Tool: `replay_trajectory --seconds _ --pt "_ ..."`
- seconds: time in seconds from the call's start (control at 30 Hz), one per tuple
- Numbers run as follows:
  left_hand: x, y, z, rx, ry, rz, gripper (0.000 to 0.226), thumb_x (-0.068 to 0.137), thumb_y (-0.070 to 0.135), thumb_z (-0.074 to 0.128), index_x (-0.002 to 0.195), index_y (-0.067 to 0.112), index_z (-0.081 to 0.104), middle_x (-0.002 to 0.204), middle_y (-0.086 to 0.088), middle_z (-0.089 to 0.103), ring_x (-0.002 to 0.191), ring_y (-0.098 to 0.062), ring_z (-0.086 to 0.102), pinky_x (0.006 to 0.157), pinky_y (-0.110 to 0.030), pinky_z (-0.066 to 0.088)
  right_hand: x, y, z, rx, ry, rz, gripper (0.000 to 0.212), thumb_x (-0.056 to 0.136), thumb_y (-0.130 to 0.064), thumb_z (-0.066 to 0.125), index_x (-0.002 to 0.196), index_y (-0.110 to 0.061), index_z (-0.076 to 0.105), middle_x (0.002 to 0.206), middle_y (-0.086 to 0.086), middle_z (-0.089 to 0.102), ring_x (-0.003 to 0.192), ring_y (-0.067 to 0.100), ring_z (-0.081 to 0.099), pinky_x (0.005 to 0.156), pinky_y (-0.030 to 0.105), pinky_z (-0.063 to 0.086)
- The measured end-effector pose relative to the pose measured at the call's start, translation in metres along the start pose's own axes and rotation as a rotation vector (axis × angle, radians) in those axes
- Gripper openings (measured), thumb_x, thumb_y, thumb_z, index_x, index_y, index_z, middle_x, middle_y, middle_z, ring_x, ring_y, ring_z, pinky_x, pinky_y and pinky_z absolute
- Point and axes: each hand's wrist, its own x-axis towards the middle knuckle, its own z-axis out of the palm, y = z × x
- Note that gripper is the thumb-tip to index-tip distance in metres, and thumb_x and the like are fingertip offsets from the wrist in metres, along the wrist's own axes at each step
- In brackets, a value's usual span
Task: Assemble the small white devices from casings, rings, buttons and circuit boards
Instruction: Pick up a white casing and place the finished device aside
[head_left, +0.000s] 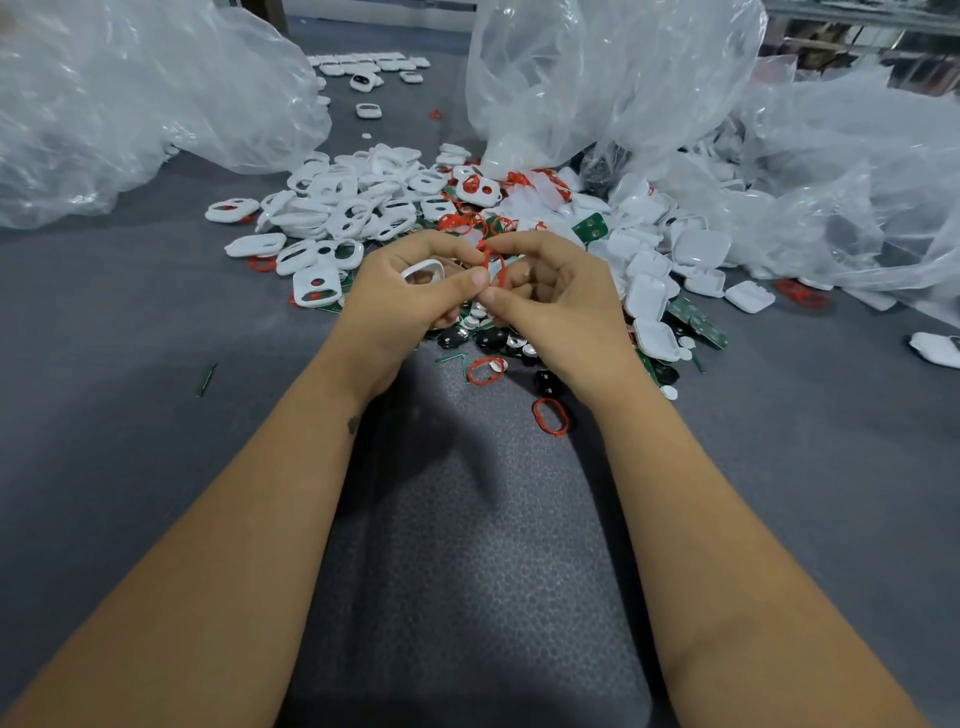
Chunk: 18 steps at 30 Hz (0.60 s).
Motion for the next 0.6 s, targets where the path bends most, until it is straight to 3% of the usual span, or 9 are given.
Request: replay_trajectory --seconds 0.1,0.17,0.23,0.3,0.37,0.47,0.6 --pt "0.0024 0.0002 0.0028 -0.002 -0.004 -0.021 0.006 0.079 0.018 0.071 0.084 0.02 0.07 0.071 -0.01 0.058 0.053 -0.01 0.045 0.051 -0.018 0.04 0.0009 0.001 0.0 -0.019 -0.003 -0.001 0.03 0.08 0.002 0.073 0.108 -0.007 0.065 0.067 -0.001 0.052 0.063 0.011 0.048 0.064 0.025 0.046" --pt "0.0043 0.0024 0.0062 -0.078 -0.005 -0.073 0.011 0.082 0.023 0.062 0.084 0.013 0.067 0.068 -0.006 0.057 0.052 -0.01 0.039 0.047 -0.017 0.034 0.0013 0.0025 0.0 -0.025 0.005 0.007 0.028 0.08 -0.002 0.075 0.105 -0.009 0.065 0.069 0.002 0.054 0.064 0.014 0.049 0.063 0.028 0.046" --pt "0.0054 0.0054 0.0063 -0.276 -0.01 -0.166 0.029 0.084 0.028 0.046 0.089 0.006 0.065 0.065 -0.002 0.052 0.053 -0.009 0.035 0.045 -0.018 0.027 0.0019 0.0039 0.0 -0.031 0.028 -0.001 0.026 0.079 -0.004 0.076 0.101 -0.012 0.066 0.076 0.005 0.058 0.069 0.015 0.051 0.068 0.034 0.049" --pt "0.0052 0.0067 0.0049 -0.357 0.0 -0.189 0.038 0.089 0.02 0.031 0.098 0.002 0.064 0.071 -0.001 0.05 0.059 -0.008 0.037 0.05 -0.018 0.03 0.0027 0.0045 0.0001 -0.04 0.044 -0.022 0.026 0.079 -0.003 0.075 0.099 -0.016 0.066 0.085 0.007 0.062 0.075 0.014 0.054 0.075 0.036 0.053" --pt "0.005 0.0068 0.0054 -0.246 0.029 -0.204 0.038 0.091 0.002 0.026 0.103 0.006 0.062 0.085 0.0 0.056 0.071 -0.007 0.047 0.061 -0.019 0.039 0.003 0.0044 0.0009 -0.035 0.046 -0.04 0.027 0.08 0.0 0.074 0.1 -0.017 0.065 0.088 0.005 0.062 0.077 0.012 0.055 0.077 0.032 0.052" --pt "0.0051 0.007 0.0076 0.016 0.052 -0.135 0.038 0.092 -0.013 0.04 0.114 0.013 0.057 0.1 0.004 0.063 0.09 -0.005 0.059 0.082 -0.018 0.047 0.0022 0.0043 0.0023 -0.071 0.033 -0.06 0.028 0.079 -0.001 0.074 0.102 -0.014 0.065 0.086 -0.001 0.061 0.075 0.01 0.055 0.076 0.032 0.052" --pt "0.0002 0.0046 0.0057 0.094 0.062 -0.014 0.037 0.09 -0.007 0.06 0.125 0.004 0.058 0.109 -0.003 0.07 0.098 -0.01 0.068 0.088 -0.021 0.052 -0.0001 0.0061 0.0032 -0.18 0.06 -0.1 0.028 0.079 -0.006 0.075 0.103 -0.018 0.065 0.089 -0.005 0.061 0.079 0.008 0.057 0.077 0.027 0.052"
